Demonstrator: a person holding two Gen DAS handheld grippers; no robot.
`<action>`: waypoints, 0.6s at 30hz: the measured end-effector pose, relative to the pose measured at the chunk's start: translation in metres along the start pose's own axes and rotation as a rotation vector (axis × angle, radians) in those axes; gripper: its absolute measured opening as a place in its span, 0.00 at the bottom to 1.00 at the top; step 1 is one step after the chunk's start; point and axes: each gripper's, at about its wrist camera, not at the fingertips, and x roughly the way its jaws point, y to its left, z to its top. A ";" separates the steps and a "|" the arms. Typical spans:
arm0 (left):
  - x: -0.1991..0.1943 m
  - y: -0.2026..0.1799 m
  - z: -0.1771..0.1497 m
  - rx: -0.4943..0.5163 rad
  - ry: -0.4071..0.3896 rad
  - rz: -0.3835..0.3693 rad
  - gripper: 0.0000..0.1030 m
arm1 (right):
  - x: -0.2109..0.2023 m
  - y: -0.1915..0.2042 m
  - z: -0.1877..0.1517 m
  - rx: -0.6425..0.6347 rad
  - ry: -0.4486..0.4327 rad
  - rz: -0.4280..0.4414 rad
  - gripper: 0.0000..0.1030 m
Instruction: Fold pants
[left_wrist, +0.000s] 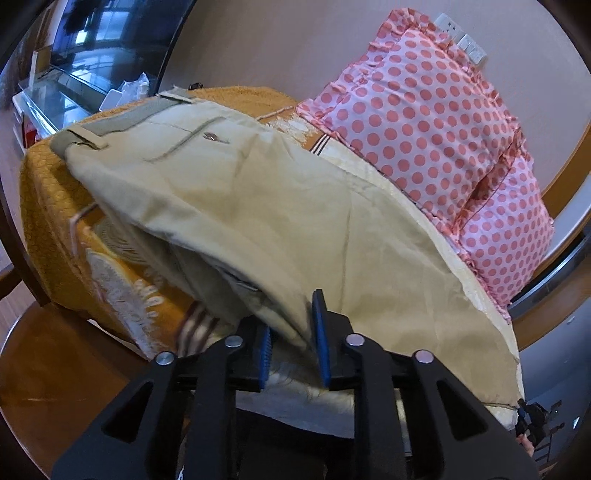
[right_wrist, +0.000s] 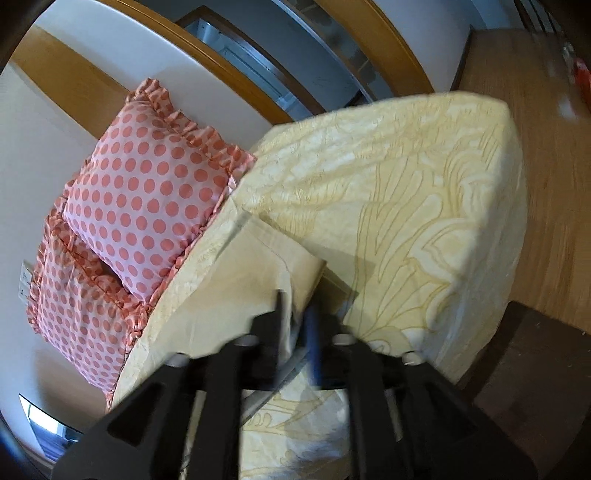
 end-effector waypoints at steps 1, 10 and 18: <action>-0.003 0.003 0.000 -0.001 -0.006 -0.005 0.23 | -0.007 0.000 0.001 -0.003 -0.028 -0.011 0.36; -0.053 0.040 0.013 -0.061 -0.208 0.211 0.55 | -0.008 -0.008 -0.002 -0.006 -0.055 -0.051 0.34; -0.034 -0.004 0.037 0.124 -0.249 0.110 0.68 | 0.006 0.006 -0.018 -0.074 -0.058 -0.028 0.12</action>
